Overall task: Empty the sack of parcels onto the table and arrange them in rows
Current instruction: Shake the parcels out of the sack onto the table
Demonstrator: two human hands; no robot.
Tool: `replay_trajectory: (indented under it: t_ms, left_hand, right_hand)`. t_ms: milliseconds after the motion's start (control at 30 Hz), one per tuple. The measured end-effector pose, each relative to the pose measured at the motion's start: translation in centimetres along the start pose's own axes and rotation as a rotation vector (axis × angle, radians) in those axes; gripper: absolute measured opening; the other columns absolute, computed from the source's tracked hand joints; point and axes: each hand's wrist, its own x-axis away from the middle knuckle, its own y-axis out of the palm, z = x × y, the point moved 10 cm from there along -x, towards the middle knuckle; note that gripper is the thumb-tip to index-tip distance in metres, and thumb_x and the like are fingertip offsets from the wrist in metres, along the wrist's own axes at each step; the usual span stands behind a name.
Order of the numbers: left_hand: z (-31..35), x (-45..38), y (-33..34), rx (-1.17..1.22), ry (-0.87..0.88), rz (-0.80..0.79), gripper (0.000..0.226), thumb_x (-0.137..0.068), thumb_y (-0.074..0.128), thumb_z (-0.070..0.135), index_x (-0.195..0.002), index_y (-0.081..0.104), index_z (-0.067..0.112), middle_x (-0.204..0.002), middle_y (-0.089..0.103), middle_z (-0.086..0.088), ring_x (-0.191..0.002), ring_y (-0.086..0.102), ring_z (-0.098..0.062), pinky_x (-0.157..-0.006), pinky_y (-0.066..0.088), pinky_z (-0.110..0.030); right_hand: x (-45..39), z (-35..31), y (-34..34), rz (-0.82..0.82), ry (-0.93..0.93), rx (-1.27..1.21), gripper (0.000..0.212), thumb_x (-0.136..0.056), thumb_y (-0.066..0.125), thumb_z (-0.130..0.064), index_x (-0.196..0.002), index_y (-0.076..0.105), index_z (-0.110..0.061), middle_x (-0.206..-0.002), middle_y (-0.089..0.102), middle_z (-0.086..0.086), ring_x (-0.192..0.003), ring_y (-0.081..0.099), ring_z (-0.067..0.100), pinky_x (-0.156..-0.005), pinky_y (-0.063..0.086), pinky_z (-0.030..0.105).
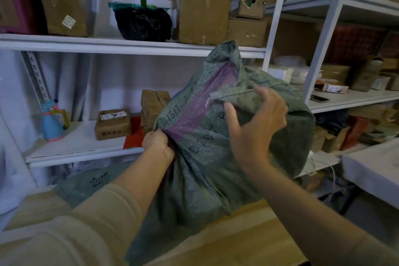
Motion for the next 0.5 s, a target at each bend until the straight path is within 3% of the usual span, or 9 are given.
replay_trajectory:
  t_ms: [67, 167, 233, 300, 367, 500]
  left_hand:
    - [0.1, 0.5, 0.2, 0.008, 0.004, 0.014, 0.027, -0.095, 0.050, 0.009, -0.114, 0.069, 0.012, -0.110, 0.071, -0.012, -0.096, 0.069, -0.031, -0.082, 0.058, -0.048]
    - [-0.3, 0.8, 0.5, 0.015, -0.017, 0.017, 0.027, -0.095, 0.049, 0.009, -0.114, 0.069, 0.012, -0.112, 0.070, -0.012, -0.096, 0.068, -0.031, -0.077, 0.058, -0.043]
    - [-0.7, 0.9, 0.7, 0.009, -0.038, 0.014, 0.029, -0.096, 0.048, 0.008, -0.116, 0.068, 0.012, -0.113, 0.070, -0.012, -0.096, 0.068, -0.031, -0.074, 0.058, -0.043]
    - [-0.8, 1.5, 0.9, 0.005, -0.043, 0.008, 0.029, -0.096, 0.047, 0.006, -0.116, 0.068, 0.011, -0.111, 0.069, -0.011, -0.094, 0.068, -0.030, -0.068, 0.059, -0.040]
    - [-1.0, 1.6, 1.1, 0.012, -0.052, 0.002, 0.028, -0.096, 0.045, 0.005, -0.113, 0.068, 0.010, -0.109, 0.069, -0.011, -0.089, 0.067, -0.028, -0.058, 0.058, -0.035]
    - [-1.3, 2.0, 1.5, 0.005, -0.065, -0.023, 0.031, -0.099, 0.042, 0.008, -0.118, 0.067, 0.011, -0.114, 0.069, -0.012, -0.099, 0.068, -0.031, -0.074, 0.057, -0.050]
  right_hand:
    - [3.4, 2.5, -0.8, 0.031, 0.075, 0.050, 0.064, -0.076, 0.068, -0.054, -0.123, 0.052, -0.013, -0.126, 0.049, 0.010, -0.123, 0.039, 0.025, -0.100, 0.023, 0.036]
    - [7.4, 6.3, 1.1, -0.154, 0.247, 0.313, 0.086, -0.072, 0.072, -0.064, -0.136, 0.048, -0.012, -0.137, 0.041, 0.011, -0.131, 0.032, 0.031, -0.107, 0.027, 0.050]
    - [8.0, 7.3, 1.7, -0.191, 0.268, 0.402, 0.083, -0.074, 0.073, -0.062, -0.136, 0.048, -0.014, -0.139, 0.040, 0.011, -0.130, 0.032, 0.033, -0.107, 0.027, 0.053]
    - [7.5, 8.2, 1.0, -0.120, 0.348, 0.364, 0.073, -0.075, 0.075, -0.056, -0.128, 0.052, -0.012, -0.132, 0.044, 0.013, -0.126, 0.036, 0.037, -0.104, 0.029, 0.053]
    - [7.8, 10.0, -0.4, -0.001, 0.518, 0.301, 0.080, -0.071, 0.077, -0.057, -0.127, 0.049, -0.008, -0.131, 0.044, 0.016, -0.126, 0.037, 0.040, -0.103, 0.031, 0.054]
    - [9.2, 11.5, -0.5, 0.014, 0.706, 0.230, 0.108, -0.066, 0.078, -0.064, -0.143, 0.035, -0.003, -0.146, 0.035, 0.018, -0.137, 0.029, 0.037, -0.112, 0.028, 0.056]
